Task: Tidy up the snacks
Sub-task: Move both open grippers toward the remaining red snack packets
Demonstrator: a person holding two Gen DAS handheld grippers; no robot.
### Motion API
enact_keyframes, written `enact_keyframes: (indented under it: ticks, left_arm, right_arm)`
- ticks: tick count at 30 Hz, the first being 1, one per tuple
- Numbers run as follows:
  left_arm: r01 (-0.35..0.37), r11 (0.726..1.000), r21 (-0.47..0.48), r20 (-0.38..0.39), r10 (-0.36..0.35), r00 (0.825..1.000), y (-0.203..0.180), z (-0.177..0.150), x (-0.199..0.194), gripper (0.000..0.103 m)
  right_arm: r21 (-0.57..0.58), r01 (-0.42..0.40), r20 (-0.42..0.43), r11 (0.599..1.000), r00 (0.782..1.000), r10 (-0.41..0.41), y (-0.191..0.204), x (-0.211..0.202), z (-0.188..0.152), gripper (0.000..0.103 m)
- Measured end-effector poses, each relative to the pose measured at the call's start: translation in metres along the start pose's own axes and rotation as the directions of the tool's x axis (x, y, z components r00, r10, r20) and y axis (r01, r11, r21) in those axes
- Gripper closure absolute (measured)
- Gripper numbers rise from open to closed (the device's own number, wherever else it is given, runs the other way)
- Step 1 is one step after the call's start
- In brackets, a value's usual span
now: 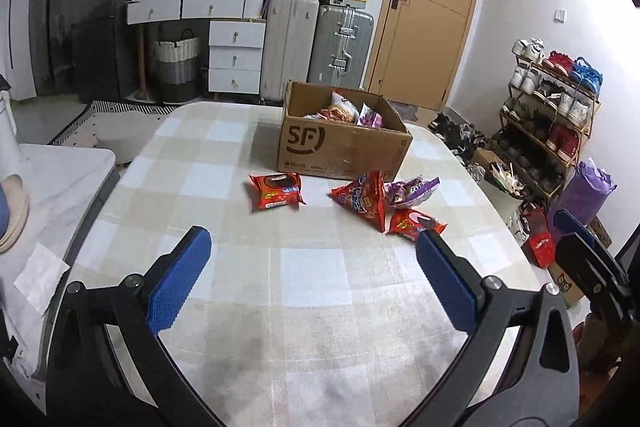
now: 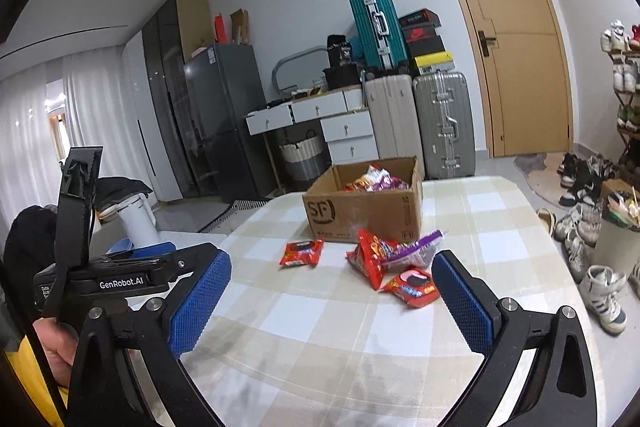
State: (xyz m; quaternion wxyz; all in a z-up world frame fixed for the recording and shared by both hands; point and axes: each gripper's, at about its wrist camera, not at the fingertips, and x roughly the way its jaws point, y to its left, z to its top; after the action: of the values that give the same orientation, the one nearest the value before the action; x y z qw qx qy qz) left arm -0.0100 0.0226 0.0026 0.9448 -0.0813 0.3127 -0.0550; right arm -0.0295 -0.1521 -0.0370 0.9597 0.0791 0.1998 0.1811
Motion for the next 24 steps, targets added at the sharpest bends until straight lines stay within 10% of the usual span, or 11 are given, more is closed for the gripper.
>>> enact_keyframes:
  ticks: [16, 24]
  left_arm:
    - [0.043, 0.997, 0.063, -0.141, -0.034, 0.989, -0.026, 0.011, 0.108, 0.001]
    - [0.056, 0.99, 0.127, -0.161, -0.035, 0.986, -0.058, 0.052, 0.171, 0.001]
  right_arm:
    - [0.046, 0.031, -0.15, 0.998, 0.988, -0.023, -0.059, 0.064, -0.01, 0.001]
    - [-0.041, 0.025, -0.077, 0.999, 0.997, -0.028, -0.089, 0.083, 0.066, 0.001]
